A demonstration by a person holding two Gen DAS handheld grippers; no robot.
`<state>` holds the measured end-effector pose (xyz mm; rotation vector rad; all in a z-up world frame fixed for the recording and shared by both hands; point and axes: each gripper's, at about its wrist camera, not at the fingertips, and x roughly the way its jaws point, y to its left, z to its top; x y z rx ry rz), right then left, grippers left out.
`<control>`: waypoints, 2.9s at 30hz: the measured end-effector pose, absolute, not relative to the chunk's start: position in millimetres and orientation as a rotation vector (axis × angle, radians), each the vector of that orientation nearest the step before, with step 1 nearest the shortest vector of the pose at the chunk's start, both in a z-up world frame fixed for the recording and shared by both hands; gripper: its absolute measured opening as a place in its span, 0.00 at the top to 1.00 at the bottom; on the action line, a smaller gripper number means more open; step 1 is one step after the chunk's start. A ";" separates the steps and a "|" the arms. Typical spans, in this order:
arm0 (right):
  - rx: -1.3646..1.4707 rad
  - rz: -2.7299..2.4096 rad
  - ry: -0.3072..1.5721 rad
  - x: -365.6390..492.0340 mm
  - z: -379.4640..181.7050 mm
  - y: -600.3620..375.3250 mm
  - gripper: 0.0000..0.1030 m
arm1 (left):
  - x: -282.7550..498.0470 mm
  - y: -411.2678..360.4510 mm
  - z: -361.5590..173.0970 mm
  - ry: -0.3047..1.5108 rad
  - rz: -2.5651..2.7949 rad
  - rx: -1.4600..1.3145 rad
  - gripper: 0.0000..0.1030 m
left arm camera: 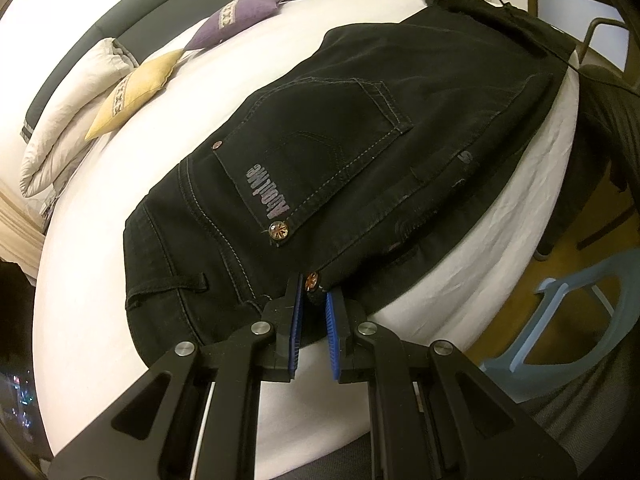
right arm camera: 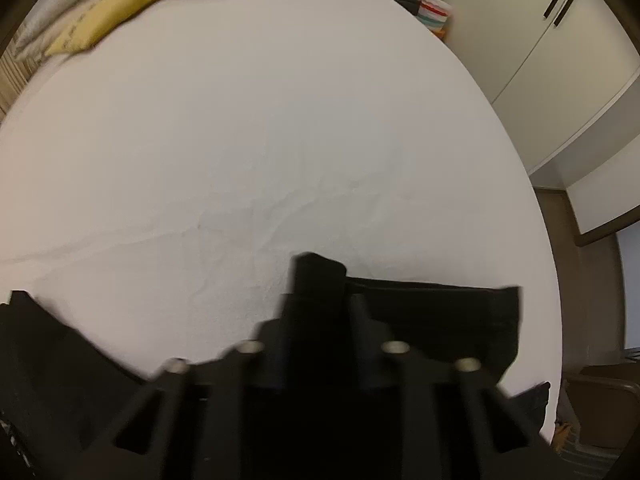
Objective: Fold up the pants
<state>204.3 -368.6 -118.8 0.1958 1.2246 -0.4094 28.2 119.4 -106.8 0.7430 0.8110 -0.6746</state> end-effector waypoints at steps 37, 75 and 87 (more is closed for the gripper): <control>1.032 -0.496 0.722 -118.0 -144.9 -464.4 0.93 | 47.9 103.4 -105.7 0.965 -0.490 0.663 0.88; 1.003 -0.115 0.823 43.6 -146.2 -440.5 0.68 | 101.5 52.2 -81.5 0.971 -0.572 0.252 0.33; 0.975 -0.363 0.699 -64.7 -111.9 -483.5 0.86 | 74.4 95.2 -66.2 0.902 -0.557 0.188 0.33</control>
